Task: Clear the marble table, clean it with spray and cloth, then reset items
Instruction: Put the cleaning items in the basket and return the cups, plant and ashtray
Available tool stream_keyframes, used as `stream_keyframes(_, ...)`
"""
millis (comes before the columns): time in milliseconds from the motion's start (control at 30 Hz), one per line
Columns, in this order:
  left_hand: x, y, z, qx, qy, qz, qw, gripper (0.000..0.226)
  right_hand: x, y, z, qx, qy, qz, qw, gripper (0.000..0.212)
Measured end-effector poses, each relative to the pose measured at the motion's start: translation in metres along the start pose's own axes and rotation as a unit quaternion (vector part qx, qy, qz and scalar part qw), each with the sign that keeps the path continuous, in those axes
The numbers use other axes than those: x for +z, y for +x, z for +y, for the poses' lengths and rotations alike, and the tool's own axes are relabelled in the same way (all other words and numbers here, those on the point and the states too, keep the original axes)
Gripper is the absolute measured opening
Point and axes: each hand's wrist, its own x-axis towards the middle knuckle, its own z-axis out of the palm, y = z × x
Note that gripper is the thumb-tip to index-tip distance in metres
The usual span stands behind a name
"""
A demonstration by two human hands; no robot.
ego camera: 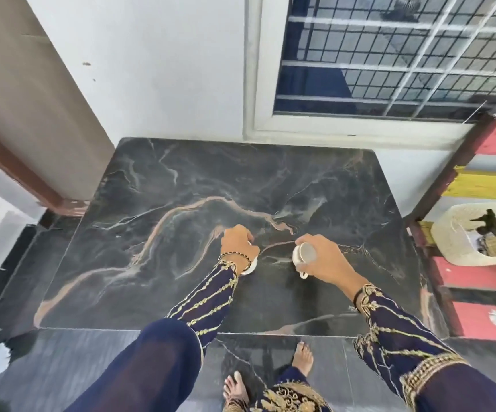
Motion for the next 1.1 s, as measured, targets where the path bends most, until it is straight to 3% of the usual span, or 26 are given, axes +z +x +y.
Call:
stream_keyframes(133, -0.028, 0.000, -0.028, -0.085, -0.011, 0.075, 0.994, 0.027, 0.012, 0.003, -0.010, -0.029, 0.000, -0.010, 1.000, 0.058)
stream_keyframes(300, -0.042, 0.009, -0.047, -0.138, -0.016, 0.101, 0.985, 0.031, 0.020, 0.008, -0.014, -0.044, -0.013, -0.006, 0.999, 0.060)
stream_keyframes(600, -0.048, 0.016, -0.034, -0.182, -0.006, 0.059, 0.981, 0.040, 0.021, 0.018, -0.010, -0.061, -0.047, -0.045, 0.996, 0.065)
stream_keyframes(833, -0.071, 0.022, -0.033, -0.155, 0.065, -0.023, 0.985, 0.051, 0.024, 0.022, -0.009, -0.047, -0.051, -0.048, 0.996, 0.075)
stream_keyframes(1000, -0.087, 0.017, -0.038, -0.032, 0.234, 0.027, 0.971, 0.035, 0.025, 0.022, -0.005, -0.038, -0.059, -0.047, 0.996, 0.081)
stream_keyframes(1100, -0.089, 0.015, -0.046, -0.010, 0.252, -0.101, 0.962, 0.067, 0.026, 0.022, -0.005, -0.046, -0.063, -0.056, 0.995, 0.082)
